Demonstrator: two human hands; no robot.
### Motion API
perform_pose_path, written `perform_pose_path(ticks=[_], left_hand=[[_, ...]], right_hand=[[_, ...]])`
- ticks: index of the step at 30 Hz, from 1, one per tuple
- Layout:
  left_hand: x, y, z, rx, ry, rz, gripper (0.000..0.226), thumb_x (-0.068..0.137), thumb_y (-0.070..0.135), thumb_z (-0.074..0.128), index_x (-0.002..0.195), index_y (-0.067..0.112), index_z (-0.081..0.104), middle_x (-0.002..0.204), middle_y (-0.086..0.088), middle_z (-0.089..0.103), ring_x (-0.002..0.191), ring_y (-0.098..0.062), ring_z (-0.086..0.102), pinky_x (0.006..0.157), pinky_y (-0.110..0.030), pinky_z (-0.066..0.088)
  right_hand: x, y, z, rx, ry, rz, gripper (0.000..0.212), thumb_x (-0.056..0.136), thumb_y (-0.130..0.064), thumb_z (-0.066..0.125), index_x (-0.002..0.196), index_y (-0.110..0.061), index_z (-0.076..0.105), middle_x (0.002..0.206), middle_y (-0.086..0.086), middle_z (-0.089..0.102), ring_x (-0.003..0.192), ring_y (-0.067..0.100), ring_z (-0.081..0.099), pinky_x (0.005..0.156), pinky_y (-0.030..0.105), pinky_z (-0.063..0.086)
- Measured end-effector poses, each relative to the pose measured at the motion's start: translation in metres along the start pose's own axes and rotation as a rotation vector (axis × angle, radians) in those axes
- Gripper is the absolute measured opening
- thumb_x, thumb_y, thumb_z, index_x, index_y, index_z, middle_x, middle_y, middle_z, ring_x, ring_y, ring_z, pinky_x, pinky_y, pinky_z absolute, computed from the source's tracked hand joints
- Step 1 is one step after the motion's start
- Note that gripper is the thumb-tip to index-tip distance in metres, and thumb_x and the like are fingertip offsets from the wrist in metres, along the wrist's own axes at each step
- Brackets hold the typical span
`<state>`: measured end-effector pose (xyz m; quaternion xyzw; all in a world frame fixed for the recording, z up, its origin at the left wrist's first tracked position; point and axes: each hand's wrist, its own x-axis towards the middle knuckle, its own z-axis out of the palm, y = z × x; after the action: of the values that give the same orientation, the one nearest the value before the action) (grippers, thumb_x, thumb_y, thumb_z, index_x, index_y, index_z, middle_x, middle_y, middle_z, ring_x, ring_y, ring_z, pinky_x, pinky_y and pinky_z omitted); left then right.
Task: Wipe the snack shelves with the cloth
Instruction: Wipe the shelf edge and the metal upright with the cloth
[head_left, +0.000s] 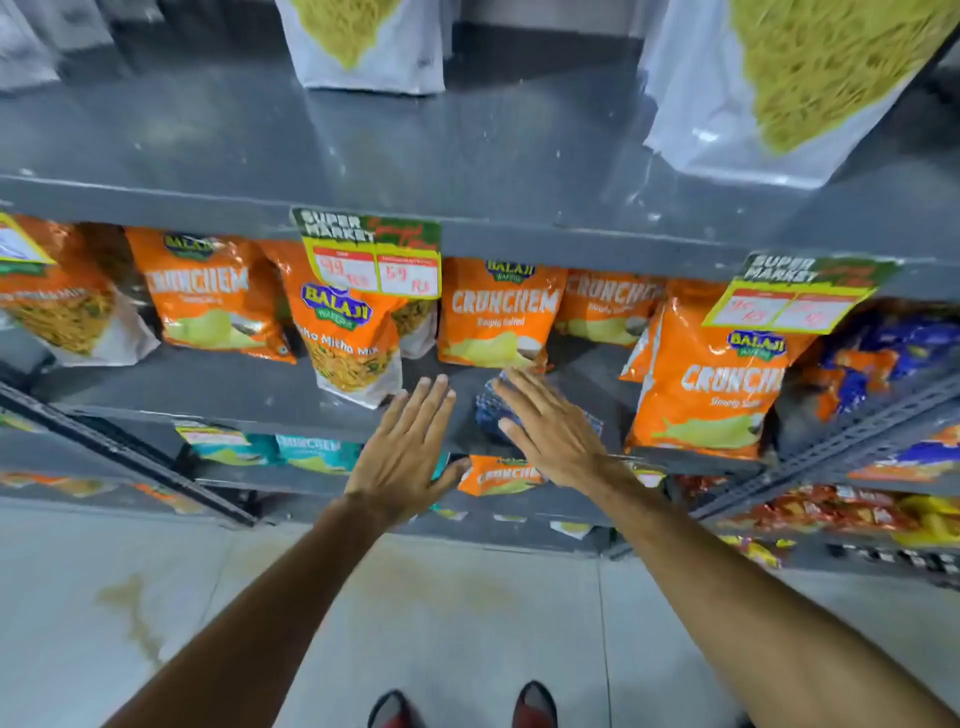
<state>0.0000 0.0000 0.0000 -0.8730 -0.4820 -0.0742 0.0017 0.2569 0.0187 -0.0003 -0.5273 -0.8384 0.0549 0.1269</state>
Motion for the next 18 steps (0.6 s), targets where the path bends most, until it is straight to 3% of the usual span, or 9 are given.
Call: perform_pose_path(ticks=[4,6,11,18], left_hand=[[0.016,-0.009,0.036,0.017,-0.112,0.019,0.091,0.104,0.068,0.016,0.163,-0.001,0.024,0.171,-0.020,0.022,0.160,-0.035,0.020,0.130,-0.052,0.022],[0.018,-0.010,0.058,-0.007,-0.150,0.028,0.089,0.105,0.067,0.020,0.161,-0.002,0.028,0.170,-0.021,0.027,0.159,-0.036,0.024,0.130,-0.050,0.020],[0.015,-0.011,0.077,-0.042,-0.128,0.026,0.086,0.105,0.064,0.031,0.162,0.001,0.027,0.171,-0.019,0.024,0.160,-0.036,0.021,0.129,-0.053,0.020],[0.014,-0.012,0.082,-0.074,-0.108,0.033,0.088,0.103,0.067,0.024,0.163,0.002,0.026,0.173,-0.017,0.021,0.161,-0.035,0.018,0.130,-0.053,0.020]], right_hand=[[0.014,0.008,0.028,0.014,-0.068,0.033,0.053,0.106,-0.043,0.034,0.156,-0.022,0.036,0.165,0.007,0.028,0.155,0.023,0.021,0.126,0.043,0.017],[0.014,0.012,0.045,0.036,-0.050,0.048,0.047,0.107,-0.039,0.039,0.151,-0.025,0.044,0.163,0.007,0.034,0.154,0.024,0.022,0.126,0.043,0.017],[0.015,0.020,0.057,0.034,0.000,0.091,0.040,0.108,-0.039,0.041,0.147,-0.034,0.048,0.161,0.003,0.039,0.153,0.023,0.025,0.123,0.049,0.024],[0.015,0.015,0.061,-0.001,0.002,0.146,0.045,0.107,-0.046,0.039,0.150,-0.034,0.045,0.163,-0.001,0.035,0.154,0.021,0.023,0.124,0.049,0.021]])
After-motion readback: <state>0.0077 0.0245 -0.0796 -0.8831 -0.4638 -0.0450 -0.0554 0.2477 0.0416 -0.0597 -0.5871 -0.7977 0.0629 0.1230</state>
